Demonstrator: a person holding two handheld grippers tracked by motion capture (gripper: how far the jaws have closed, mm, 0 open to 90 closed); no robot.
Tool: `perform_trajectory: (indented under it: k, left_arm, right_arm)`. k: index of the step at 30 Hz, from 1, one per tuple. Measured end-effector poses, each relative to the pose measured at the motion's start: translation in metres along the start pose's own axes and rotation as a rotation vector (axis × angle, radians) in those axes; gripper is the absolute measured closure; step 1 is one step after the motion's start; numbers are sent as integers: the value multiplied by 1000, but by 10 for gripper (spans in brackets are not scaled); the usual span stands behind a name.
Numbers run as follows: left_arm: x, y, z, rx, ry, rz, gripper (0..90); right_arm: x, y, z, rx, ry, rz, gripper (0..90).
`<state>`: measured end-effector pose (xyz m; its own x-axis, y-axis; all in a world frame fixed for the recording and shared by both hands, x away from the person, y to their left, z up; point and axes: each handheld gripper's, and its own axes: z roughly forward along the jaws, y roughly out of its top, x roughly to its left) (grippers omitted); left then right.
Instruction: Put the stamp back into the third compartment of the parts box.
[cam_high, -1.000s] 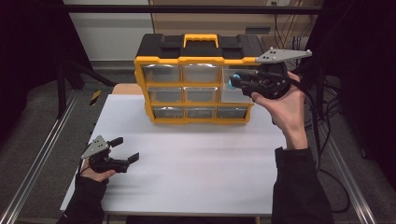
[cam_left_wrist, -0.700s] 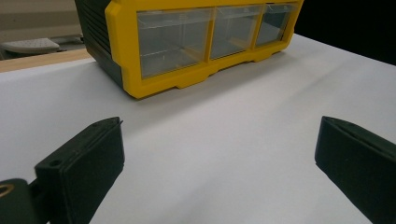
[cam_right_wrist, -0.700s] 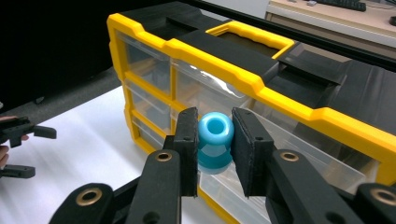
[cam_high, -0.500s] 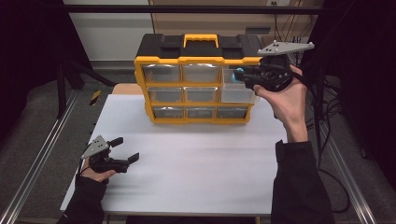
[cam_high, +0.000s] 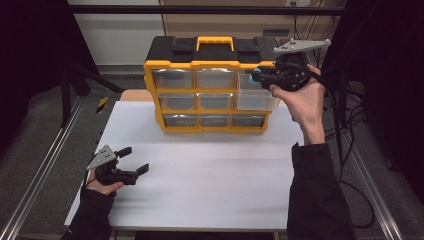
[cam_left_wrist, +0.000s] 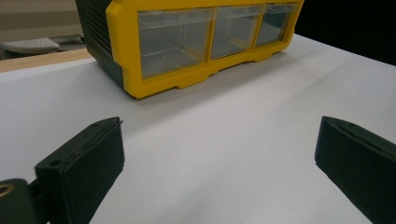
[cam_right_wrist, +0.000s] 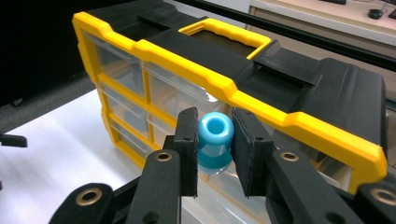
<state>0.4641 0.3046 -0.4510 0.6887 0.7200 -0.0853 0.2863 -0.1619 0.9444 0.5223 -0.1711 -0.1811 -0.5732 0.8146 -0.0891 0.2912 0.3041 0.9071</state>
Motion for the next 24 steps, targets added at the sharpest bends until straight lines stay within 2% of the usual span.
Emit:
perform_trajectory:
  k: [9,24]
  left_arm:
    - [0,0,0,1,-1,1,11]
    - [0,0,0,1,-1,-1,11]
  right_arm:
    - [-8,0,7,30,-33,8,726]
    - [-12,-3,14,57,-46,13,725]
